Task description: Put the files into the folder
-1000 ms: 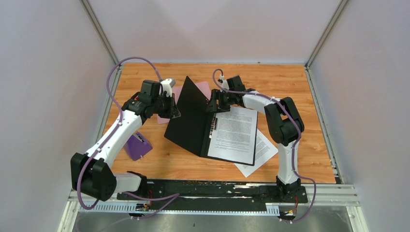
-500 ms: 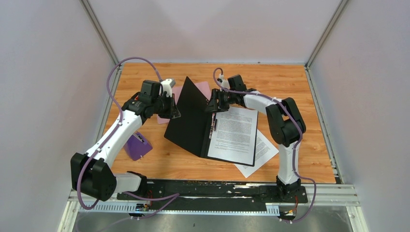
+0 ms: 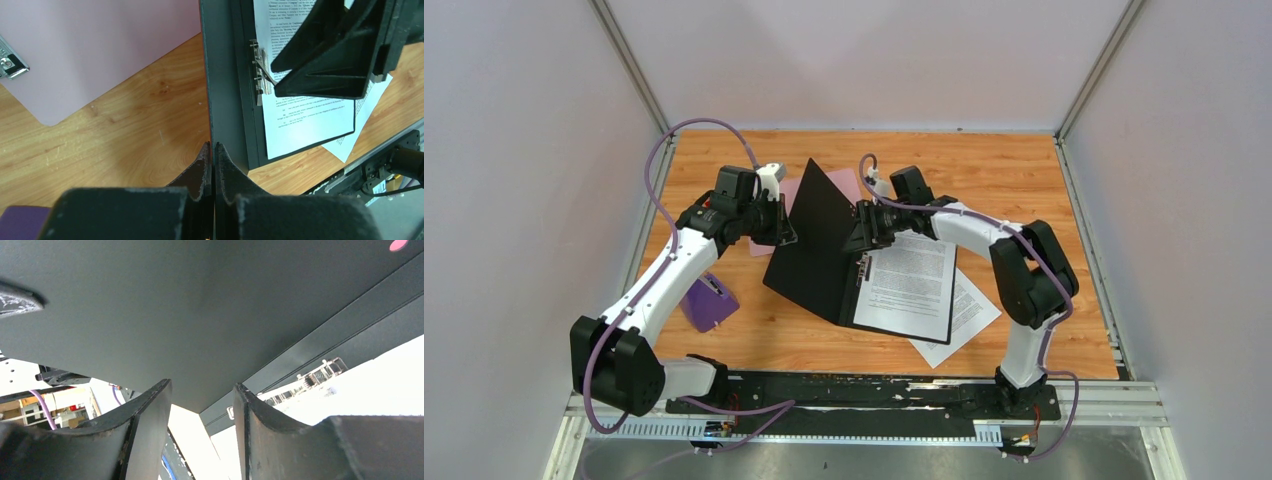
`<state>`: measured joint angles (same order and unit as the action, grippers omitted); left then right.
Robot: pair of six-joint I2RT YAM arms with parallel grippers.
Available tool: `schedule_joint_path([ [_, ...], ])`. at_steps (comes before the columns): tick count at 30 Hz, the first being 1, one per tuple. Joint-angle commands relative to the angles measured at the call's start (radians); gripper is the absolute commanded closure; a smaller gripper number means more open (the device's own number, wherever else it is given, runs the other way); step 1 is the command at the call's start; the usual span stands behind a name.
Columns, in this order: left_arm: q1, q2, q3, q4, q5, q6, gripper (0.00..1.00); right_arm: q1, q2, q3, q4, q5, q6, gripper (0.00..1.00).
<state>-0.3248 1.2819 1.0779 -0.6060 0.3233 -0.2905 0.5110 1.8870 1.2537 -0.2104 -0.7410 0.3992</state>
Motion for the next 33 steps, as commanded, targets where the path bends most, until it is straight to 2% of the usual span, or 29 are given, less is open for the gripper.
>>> schedule_joint_path([
  [1,-0.002,-0.024,-0.012,0.017,-0.018,0.021,1.00,-0.004,-0.108,-0.018,-0.023,0.057,0.014,0.53],
  [12,-0.003,-0.033,-0.011,0.017,-0.043,0.016,1.00,0.018,-0.146,-0.035,-0.090,0.260,0.133,0.62],
  [24,-0.002,-0.049,-0.012,0.013,-0.084,0.020,1.00,0.066,-0.029,0.034,-0.115,0.272,0.153,0.70],
  [33,-0.002,-0.053,-0.011,0.007,-0.093,0.022,1.00,0.082,-0.018,0.022,-0.138,0.272,0.132,0.77],
])
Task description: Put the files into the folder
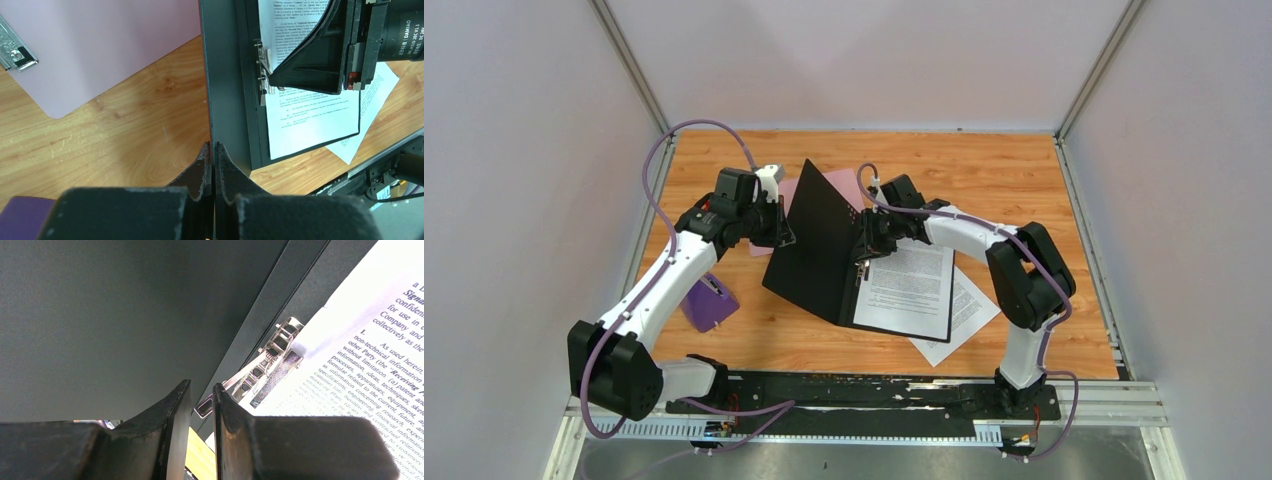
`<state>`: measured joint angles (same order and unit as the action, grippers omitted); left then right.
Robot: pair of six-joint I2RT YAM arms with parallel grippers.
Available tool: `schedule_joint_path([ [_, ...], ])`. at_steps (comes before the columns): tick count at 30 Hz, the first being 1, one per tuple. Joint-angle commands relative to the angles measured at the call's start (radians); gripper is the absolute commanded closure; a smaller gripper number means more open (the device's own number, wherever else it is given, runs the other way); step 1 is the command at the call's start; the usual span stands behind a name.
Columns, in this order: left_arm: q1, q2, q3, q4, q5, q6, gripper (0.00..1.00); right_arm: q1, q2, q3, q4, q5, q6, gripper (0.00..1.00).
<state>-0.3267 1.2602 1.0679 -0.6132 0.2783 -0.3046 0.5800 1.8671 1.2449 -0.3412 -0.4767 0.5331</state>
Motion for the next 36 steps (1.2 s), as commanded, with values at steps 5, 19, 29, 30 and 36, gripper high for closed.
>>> schedule_joint_path([
  [5,0.000,-0.031,-0.003,0.013,-0.053,0.036,1.00,0.020,0.000,0.025,-0.034,0.029,-0.016,0.82],
  [19,0.000,-0.031,-0.001,0.012,-0.066,0.036,1.00,0.031,0.018,0.014,-0.064,0.001,-0.064,0.84],
  [29,0.000,-0.027,-0.002,0.007,-0.078,0.037,1.00,0.044,0.032,0.007,-0.118,0.043,-0.115,0.88],
  [30,0.000,-0.027,-0.001,0.007,-0.077,0.037,1.00,0.045,0.032,0.005,-0.120,0.050,-0.118,0.88],
  [36,0.000,-0.024,0.001,0.006,-0.081,0.038,1.00,0.049,0.039,0.002,-0.138,0.076,-0.134,0.88],
])
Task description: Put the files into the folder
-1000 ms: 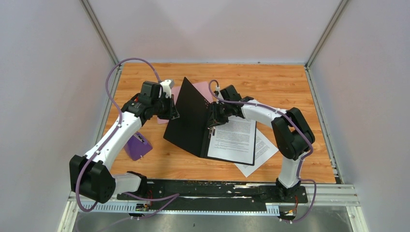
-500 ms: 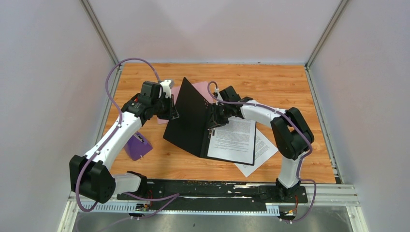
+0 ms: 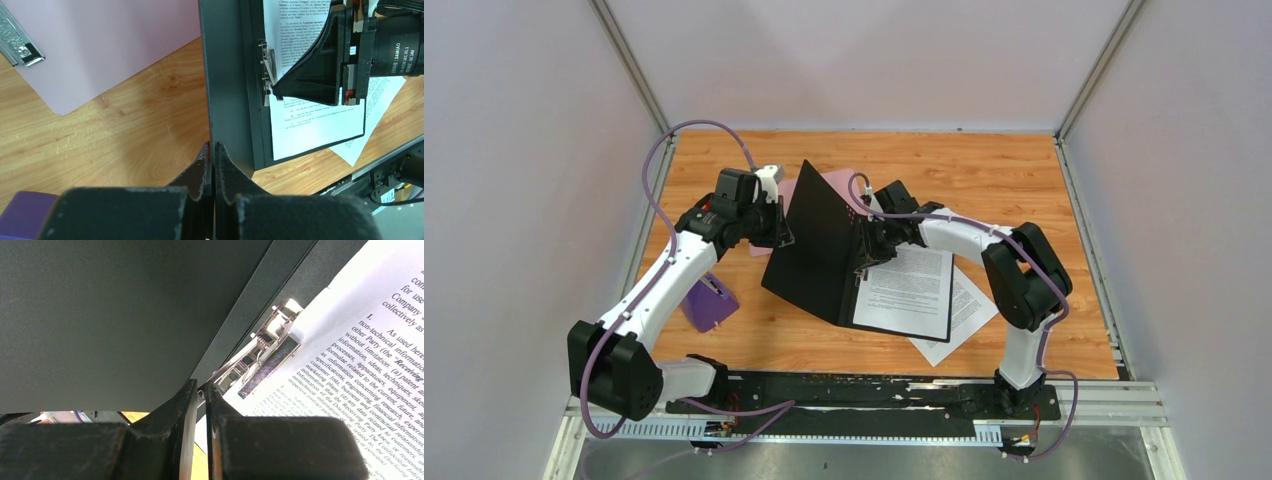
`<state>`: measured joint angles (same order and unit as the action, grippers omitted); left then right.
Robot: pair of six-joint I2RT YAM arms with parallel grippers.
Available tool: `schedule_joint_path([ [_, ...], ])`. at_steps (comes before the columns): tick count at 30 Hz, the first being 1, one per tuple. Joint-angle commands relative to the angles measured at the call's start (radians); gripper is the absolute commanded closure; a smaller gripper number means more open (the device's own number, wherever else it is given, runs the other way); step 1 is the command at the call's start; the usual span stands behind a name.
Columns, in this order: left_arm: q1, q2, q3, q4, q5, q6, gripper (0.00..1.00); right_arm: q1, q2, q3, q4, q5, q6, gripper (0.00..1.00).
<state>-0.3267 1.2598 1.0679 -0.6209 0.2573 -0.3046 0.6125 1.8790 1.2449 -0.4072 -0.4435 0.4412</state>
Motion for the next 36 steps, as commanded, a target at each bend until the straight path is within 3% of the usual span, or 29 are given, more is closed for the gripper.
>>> schedule_joint_path([
  [1,0.000,-0.022,0.000,0.012,-0.061,0.039,1.00,0.016,0.028,0.002,-0.074,0.048,-0.045,0.88],
  [23,0.000,-0.021,0.002,0.005,-0.073,0.041,1.00,0.072,0.053,-0.127,-0.094,0.321,-0.094,0.93],
  [28,0.000,-0.019,0.000,0.003,-0.071,0.040,1.00,0.097,0.031,-0.173,-0.036,0.377,-0.071,0.96],
  [36,-0.001,-0.009,-0.002,0.002,-0.083,0.023,1.00,0.189,0.036,-0.254,-0.002,0.618,-0.017,1.00],
])
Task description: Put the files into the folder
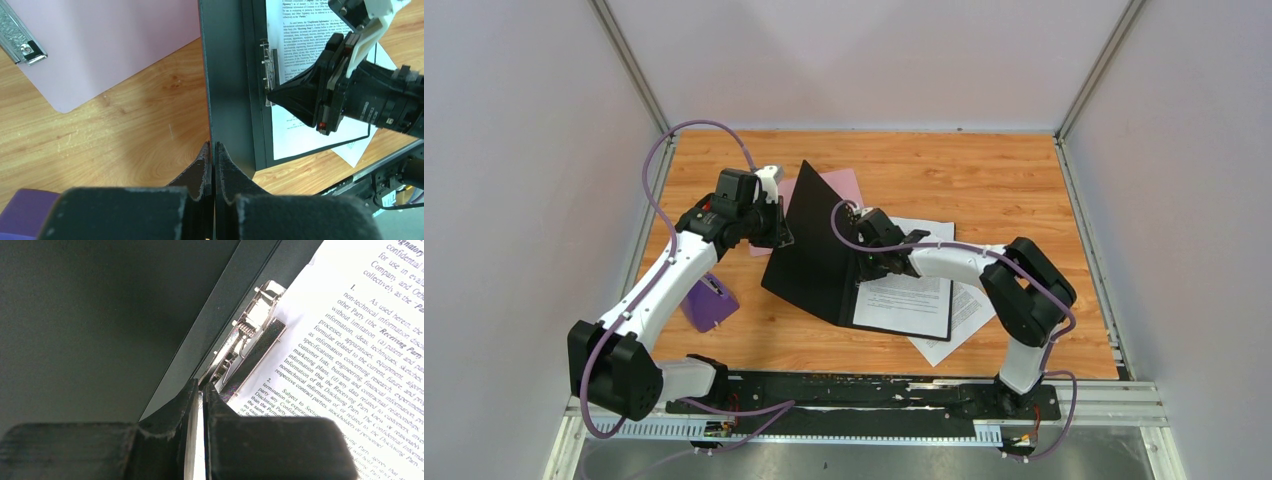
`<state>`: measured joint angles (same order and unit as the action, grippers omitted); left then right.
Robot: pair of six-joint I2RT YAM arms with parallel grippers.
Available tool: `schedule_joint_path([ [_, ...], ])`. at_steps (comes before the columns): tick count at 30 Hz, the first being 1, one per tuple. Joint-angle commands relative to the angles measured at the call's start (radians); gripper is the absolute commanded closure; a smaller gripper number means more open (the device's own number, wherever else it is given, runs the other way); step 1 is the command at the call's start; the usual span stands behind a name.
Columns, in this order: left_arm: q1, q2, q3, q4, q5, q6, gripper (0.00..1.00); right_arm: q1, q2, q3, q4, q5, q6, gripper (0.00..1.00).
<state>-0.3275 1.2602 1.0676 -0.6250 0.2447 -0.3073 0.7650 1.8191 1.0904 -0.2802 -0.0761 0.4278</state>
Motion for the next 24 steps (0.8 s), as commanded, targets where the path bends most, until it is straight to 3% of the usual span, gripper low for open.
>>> schedule_joint_path([
  [1,0.000,-0.009,-0.001,0.004,-0.074,0.022,1.00,0.043,0.097,-0.102,-0.129,0.271,-0.004,1.00],
  [15,0.001,-0.013,-0.009,-0.040,-0.113,-0.033,0.99,0.160,0.145,-0.122,-0.132,0.492,-0.046,1.00],
  [24,0.067,0.022,0.064,-0.085,-0.086,-0.048,0.78,0.153,0.117,-0.186,-0.025,0.422,-0.082,1.00],
])
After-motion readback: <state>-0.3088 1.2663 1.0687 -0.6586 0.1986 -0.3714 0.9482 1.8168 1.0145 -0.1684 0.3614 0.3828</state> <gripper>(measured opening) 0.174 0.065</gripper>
